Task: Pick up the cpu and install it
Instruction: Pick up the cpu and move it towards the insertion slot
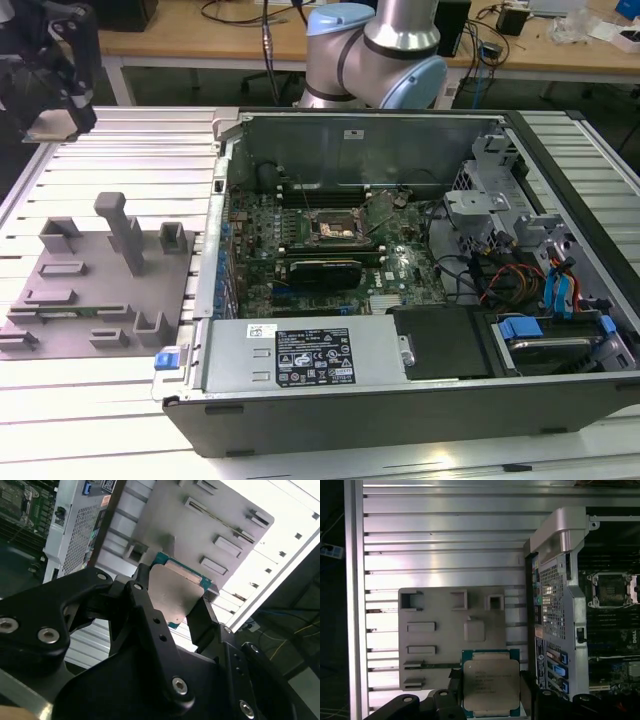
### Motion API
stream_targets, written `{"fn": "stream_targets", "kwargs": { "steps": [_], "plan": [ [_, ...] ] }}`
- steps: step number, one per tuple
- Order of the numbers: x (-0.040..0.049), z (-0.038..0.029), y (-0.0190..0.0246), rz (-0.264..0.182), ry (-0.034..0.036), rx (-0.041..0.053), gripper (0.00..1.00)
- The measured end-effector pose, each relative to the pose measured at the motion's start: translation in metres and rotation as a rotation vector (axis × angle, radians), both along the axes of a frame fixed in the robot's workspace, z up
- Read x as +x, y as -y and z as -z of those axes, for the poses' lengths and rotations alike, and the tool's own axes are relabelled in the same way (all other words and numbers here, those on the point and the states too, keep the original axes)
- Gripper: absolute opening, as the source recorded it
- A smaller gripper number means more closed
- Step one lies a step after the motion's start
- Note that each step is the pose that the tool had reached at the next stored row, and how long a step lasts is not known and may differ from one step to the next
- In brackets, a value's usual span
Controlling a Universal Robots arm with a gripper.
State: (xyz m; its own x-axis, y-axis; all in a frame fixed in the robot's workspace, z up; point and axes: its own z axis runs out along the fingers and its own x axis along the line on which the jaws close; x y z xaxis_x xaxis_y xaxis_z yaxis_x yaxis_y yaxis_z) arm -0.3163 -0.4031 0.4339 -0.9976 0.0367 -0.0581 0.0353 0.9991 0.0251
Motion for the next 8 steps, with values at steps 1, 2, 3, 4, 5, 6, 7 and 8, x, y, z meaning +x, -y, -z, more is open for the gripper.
{"fn": "stream_targets", "kwargs": {
  "steps": [1, 2, 3, 4, 5, 6, 7, 8],
  "plan": [
    [0.0035, 0.0, 0.0, 0.0, 0.0, 0.0, 0.55],
    [0.0065, 0.0, 0.0, 0.0, 0.0, 0.0, 0.55],
    [0.0103, 0.0, 0.0, 0.0, 0.0001, 0.0001, 0.55],
    [0.0134, 0.0, 0.0, 0.0, 0.0001, 0.0, 0.55],
    [0.0161, 0.0001, 0.0, 0.0, 0.0001, 0.0001, 0.55],
    [0.0206, 0.0, 0.0, 0.0, 0.0, 0.0, 0.55],
    [0.0247, 0.0, 0.0, 0.0, 0.0, 0.0, 0.55],
    [0.0271, 0.0, 0.0, 0.0, 0.0, 0.0, 0.55]
  ]
}}
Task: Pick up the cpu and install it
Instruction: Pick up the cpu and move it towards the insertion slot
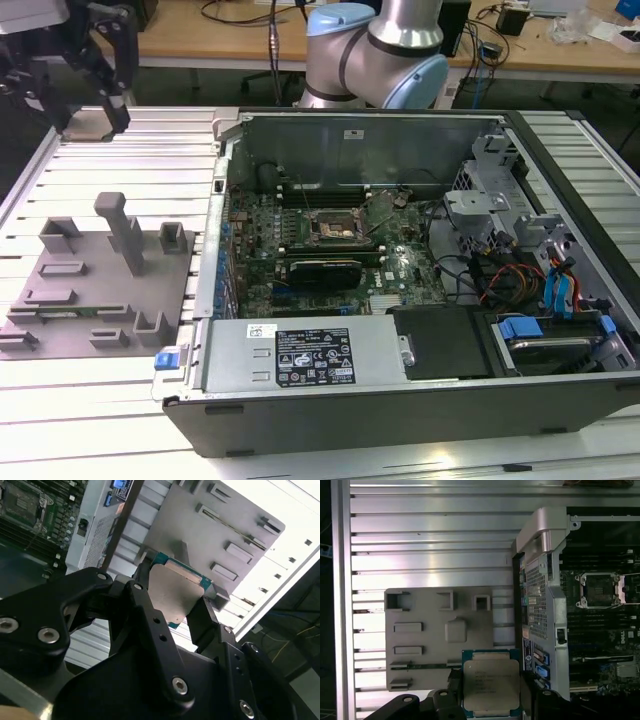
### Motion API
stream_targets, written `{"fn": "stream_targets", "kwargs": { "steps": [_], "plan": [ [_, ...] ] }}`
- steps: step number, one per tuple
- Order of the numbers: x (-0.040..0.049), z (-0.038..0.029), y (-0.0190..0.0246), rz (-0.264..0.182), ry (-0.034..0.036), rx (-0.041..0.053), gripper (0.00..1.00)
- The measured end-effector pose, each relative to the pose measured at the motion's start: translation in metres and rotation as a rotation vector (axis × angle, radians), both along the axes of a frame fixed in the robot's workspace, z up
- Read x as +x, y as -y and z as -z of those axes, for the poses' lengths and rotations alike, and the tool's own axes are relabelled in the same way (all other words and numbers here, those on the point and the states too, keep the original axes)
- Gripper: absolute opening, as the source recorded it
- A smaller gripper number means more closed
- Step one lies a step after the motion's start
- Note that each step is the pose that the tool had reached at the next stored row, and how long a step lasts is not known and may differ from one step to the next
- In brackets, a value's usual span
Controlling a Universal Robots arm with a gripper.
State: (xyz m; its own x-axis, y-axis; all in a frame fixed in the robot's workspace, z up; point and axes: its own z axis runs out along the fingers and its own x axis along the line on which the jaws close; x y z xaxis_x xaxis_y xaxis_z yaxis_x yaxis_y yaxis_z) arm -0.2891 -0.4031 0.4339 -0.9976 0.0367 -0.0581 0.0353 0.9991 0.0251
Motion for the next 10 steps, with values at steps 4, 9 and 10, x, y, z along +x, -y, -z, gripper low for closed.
{"fn": "stream_targets", "kwargs": {
  "steps": [4, 9, 10],
  "plan": [
    [0.012, 0.0, 0.0, 0.0, 0.0, 0.0, 0.55],
    [0.0262, 0.0, 0.0, 0.0, 0.0001, 0.0001, 0.55],
    [0.0303, 0.0, 0.0, 0.0, 0.0001, 0.0001, 0.55]
  ]
}}
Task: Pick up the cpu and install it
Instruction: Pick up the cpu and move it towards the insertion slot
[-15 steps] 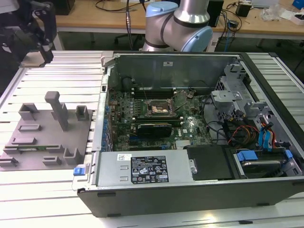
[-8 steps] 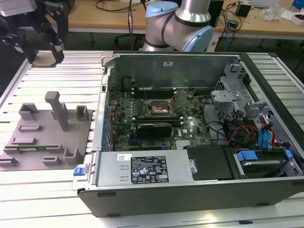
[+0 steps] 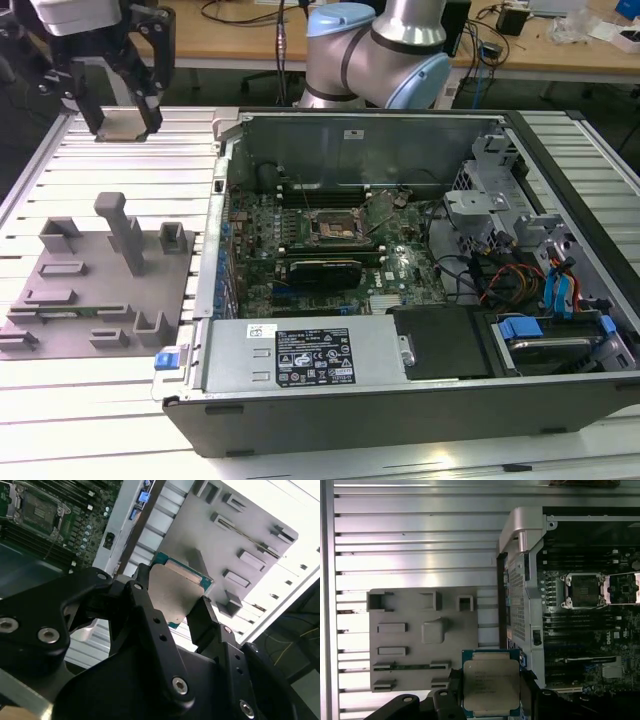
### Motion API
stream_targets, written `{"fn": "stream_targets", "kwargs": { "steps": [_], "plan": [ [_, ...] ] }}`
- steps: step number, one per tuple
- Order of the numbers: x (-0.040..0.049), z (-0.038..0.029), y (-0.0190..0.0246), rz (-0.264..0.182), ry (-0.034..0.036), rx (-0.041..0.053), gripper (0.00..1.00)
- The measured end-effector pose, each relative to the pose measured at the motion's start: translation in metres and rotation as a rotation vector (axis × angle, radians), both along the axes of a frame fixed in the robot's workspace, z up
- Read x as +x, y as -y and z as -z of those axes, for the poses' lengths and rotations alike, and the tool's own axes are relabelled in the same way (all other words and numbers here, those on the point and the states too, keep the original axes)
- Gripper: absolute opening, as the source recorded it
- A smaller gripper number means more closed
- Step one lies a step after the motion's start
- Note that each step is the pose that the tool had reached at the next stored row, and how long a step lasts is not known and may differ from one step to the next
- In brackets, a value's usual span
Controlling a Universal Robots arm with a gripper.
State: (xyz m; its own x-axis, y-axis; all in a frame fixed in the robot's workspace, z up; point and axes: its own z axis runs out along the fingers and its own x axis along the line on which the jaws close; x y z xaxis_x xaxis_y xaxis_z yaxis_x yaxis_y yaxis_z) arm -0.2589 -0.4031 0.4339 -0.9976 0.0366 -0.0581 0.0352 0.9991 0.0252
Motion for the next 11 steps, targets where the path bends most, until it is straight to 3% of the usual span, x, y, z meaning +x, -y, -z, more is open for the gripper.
{"fn": "stream_targets", "kwargs": {
  "steps": [2, 11],
  "plan": [
    [0.008, 0.0, 0.0, 0.0, 0.0, 0.0, 0.55],
    [0.0292, 0.0, 0.0, 0.0, 0.0, 0.0, 0.55]
  ]
}}
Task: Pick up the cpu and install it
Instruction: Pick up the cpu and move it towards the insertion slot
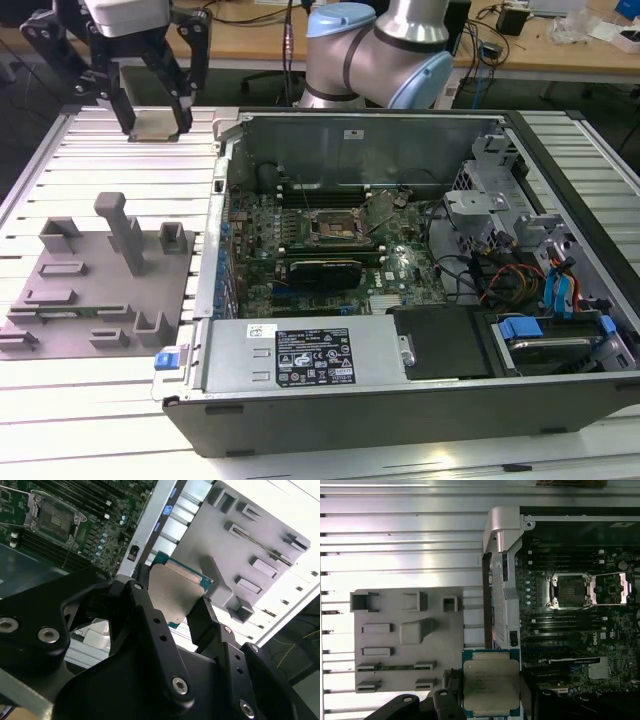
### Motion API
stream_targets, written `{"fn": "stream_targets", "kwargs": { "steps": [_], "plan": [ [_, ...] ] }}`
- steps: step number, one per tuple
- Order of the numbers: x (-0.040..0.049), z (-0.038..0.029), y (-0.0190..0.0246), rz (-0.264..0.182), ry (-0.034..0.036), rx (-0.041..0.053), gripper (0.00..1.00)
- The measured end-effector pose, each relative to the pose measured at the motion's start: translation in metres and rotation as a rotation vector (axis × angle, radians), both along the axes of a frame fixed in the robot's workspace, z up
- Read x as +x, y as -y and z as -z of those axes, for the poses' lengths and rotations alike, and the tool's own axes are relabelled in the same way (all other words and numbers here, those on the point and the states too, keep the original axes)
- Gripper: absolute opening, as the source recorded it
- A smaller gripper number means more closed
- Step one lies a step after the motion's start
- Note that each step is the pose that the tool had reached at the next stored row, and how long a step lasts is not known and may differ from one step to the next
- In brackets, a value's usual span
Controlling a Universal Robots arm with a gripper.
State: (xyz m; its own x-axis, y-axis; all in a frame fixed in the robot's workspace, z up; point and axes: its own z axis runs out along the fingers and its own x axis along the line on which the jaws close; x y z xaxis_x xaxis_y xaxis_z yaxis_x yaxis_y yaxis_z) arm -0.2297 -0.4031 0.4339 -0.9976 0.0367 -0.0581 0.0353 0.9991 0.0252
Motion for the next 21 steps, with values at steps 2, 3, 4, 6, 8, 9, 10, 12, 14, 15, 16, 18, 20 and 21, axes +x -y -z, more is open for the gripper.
{"fn": "stream_targets", "kwargs": {
  "steps": [2, 3, 4, 6, 8, 9, 10, 12, 14, 15, 16, 18, 20, 21],
  "plan": [
    [0.0061, 0.0, 0.0, 0.0, 0.0, -0.0001, 0.55],
    [0.0095, 0.0, 0.0, 0.0, -0.0001, 0.0, 0.55],
    [0.0126, 0.0, 0.0, 0.0, 0.0, 0.0, 0.55],
    [0.0165, 0.0, 0.0, 0.0, 0.0, 0.0, 0.55],
    [0.0214, 0.0, 0.0, 0.0, 0.0001, 0.0001, 0.55],
    [0.0238, 0.0, 0.0, 0.0, 0.0001, 0.0001, 0.55],
    [0.0259, 0.0, 0.0, 0.0, 0.0, 0.0, 0.55],
    [0.0319, 0.0, 0.0, 0.0, 0.0001, 0.0, 0.55],
    [0.0378, 0.0, 0.0, 0.0, -0.0001, -0.0001, 0.55],
    [0.041, -0.0001, 0.0, 0.0, -0.0001, -0.0001, 0.55],
    [0.0457, 0.0, 0.0, 0.0, 0.0, 0.0, 0.55],
    [0.0508, 0.0, 0.0, 0.0, 0.0, 0.0, 0.55],
    [0.0558, 0.0, 0.0, 0.0, 0.0, 0.0, 0.55],
    [0.0588, 0.0, 0.0, 0.0, 0.0, 0.0, 0.55]
  ]
}}
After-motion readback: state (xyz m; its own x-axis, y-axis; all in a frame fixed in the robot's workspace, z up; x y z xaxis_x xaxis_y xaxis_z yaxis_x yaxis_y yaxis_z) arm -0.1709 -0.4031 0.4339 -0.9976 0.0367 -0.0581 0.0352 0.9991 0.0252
